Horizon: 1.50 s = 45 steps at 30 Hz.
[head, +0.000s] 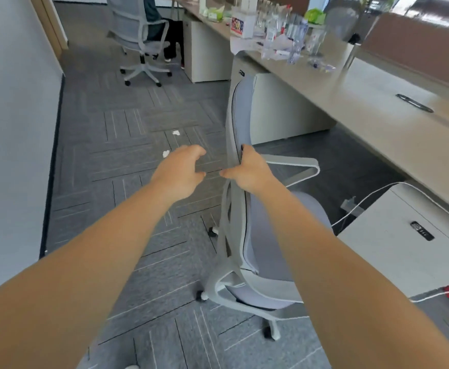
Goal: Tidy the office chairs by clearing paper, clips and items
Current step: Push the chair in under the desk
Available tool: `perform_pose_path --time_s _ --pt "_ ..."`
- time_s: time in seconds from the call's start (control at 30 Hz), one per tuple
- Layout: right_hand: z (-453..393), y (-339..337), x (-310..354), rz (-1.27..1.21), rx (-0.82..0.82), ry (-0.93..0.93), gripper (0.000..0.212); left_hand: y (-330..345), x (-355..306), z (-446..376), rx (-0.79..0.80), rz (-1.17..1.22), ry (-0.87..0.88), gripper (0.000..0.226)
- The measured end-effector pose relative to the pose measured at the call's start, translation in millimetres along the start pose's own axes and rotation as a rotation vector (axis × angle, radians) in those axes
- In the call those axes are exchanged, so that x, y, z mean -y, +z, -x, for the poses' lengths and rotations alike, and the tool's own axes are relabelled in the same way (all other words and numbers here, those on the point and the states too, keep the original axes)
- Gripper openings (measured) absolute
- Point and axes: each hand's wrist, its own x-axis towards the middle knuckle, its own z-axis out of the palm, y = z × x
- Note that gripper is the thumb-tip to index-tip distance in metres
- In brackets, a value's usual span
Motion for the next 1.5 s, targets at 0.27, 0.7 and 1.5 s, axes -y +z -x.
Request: perform_pose_path --time_s 0.27,0.7,1.5 --pt "2.6 8.8 13.8 0.093 -0.162 0.164 0.02 -15.9 8.6 -57.9 0.096 -0.017 0.322 0.079" --pt "31.4 40.2 24.8 0.558 -0.646 0.526 0.042 -21.7 10.2 -84.6 0.045 -0.27 0.684 0.057" --pt "46.7 19.6 -21.6 0.613 -0.837 0.192 0.054 -12.7 20.1 -89.3 -0.078 -0.194 0.667 0.076"
